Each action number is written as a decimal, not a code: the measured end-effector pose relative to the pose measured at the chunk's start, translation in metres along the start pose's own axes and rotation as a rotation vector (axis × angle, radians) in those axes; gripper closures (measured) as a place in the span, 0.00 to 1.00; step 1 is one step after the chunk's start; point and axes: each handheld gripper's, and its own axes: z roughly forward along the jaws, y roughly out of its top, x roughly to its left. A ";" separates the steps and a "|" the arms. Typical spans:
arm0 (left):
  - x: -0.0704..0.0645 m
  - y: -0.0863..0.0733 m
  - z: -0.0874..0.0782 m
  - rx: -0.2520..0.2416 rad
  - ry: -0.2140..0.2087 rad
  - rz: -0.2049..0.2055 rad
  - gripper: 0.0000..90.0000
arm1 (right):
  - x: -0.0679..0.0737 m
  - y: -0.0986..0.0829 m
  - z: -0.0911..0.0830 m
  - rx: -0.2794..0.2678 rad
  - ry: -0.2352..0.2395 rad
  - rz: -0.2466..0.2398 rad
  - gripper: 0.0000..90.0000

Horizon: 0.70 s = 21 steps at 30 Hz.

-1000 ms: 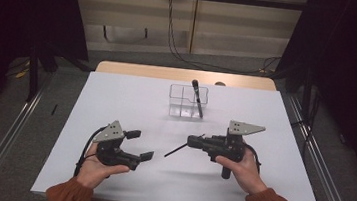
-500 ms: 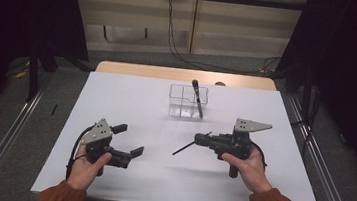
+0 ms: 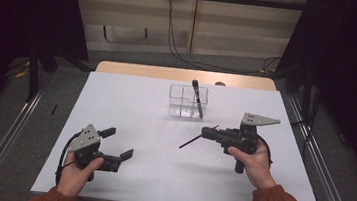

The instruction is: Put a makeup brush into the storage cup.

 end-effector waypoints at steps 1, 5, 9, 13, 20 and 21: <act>0.001 -0.001 -0.002 -0.001 0.005 -0.009 0.04 | -0.001 0.001 -0.001 -0.001 -0.008 0.001 0.95; 0.005 -0.002 -0.008 -0.029 0.032 -0.026 0.04 | -0.005 0.005 -0.002 -0.003 -0.027 -0.004 0.95; 0.006 -0.004 -0.010 -0.026 0.060 -0.022 0.04 | -0.009 0.012 -0.003 -0.017 -0.039 -0.011 0.95; 0.004 -0.005 -0.009 -0.020 0.067 -0.014 0.04 | -0.013 0.017 -0.004 -0.032 -0.056 -0.012 0.95; 0.004 -0.004 -0.014 -0.026 0.065 -0.005 0.05 | -0.022 0.030 -0.009 -0.036 -0.093 -0.014 0.95; 0.005 -0.005 -0.015 -0.027 0.077 -0.008 0.05 | -0.023 0.032 -0.010 -0.037 -0.097 -0.018 0.95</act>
